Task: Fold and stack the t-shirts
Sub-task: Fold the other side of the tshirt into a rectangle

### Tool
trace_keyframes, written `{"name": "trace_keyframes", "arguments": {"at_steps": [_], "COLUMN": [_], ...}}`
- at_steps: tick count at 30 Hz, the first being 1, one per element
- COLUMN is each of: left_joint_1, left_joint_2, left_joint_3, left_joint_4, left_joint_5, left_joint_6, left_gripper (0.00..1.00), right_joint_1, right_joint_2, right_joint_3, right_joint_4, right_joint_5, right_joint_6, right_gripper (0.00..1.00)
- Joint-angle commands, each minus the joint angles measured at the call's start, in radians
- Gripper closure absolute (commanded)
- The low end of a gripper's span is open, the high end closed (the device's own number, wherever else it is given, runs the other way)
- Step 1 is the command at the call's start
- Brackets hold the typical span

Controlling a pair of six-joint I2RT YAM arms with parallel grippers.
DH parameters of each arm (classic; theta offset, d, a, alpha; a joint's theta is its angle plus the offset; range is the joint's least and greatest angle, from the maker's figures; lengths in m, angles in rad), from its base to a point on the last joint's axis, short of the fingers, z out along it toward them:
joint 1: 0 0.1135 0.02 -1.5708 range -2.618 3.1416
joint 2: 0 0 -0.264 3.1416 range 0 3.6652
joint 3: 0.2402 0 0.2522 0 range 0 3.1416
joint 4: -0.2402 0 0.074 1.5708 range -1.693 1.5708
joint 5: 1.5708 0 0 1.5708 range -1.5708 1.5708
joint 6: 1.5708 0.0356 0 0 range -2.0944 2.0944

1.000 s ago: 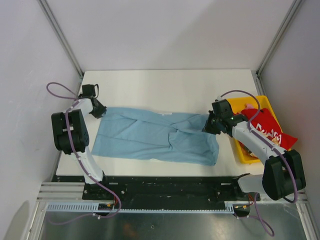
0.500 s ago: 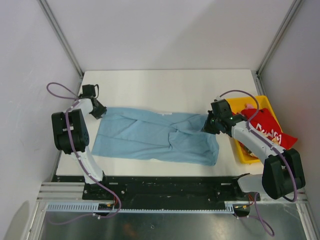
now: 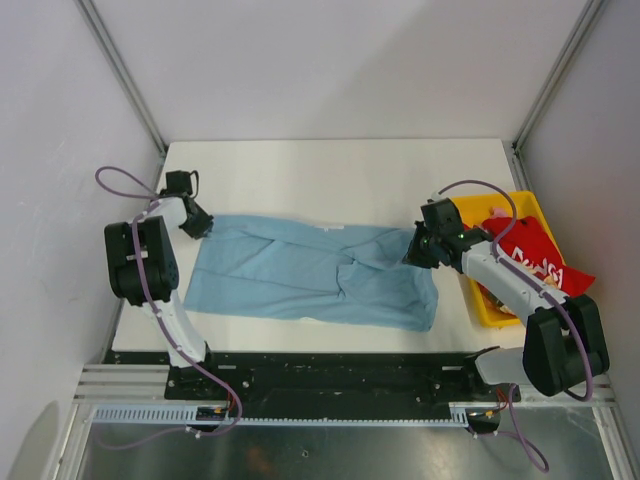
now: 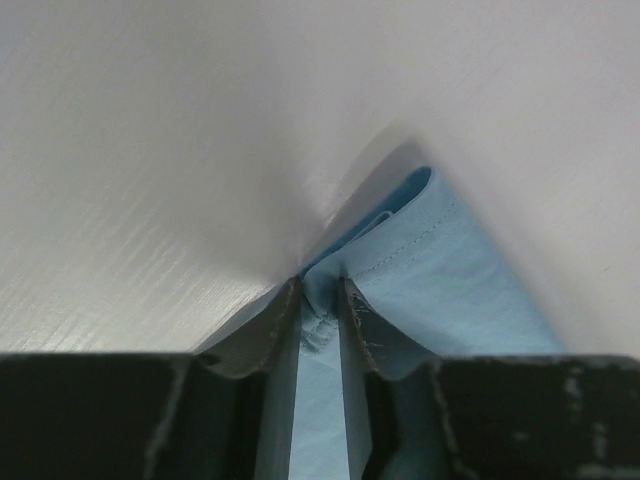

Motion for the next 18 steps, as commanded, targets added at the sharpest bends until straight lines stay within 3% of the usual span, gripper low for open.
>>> {"name": "trace_keyframes", "arguments": {"at_steps": [1,8,18], "left_joint_1": [0.007,0.007,0.006], "left_joint_2": [0.008,-0.001,-0.014], "left_joint_3": [0.028,0.053,0.106], "left_joint_4": [0.006,0.001,-0.035], "left_joint_5": [-0.027,-0.024,-0.036], "left_joint_6": [-0.008,0.003,0.025], "left_gripper": [0.76,0.87,0.94], "right_joint_1": [0.007,0.007,0.001], "right_joint_2": [0.004,0.004,-0.042], "right_joint_3": [0.002,0.002,0.002], "right_joint_4": [0.023,0.026,0.015], "right_joint_5": [0.013,0.012,0.023], "right_joint_6": [0.009,0.011,0.009], "right_gripper": [1.00,1.00,1.00]}}
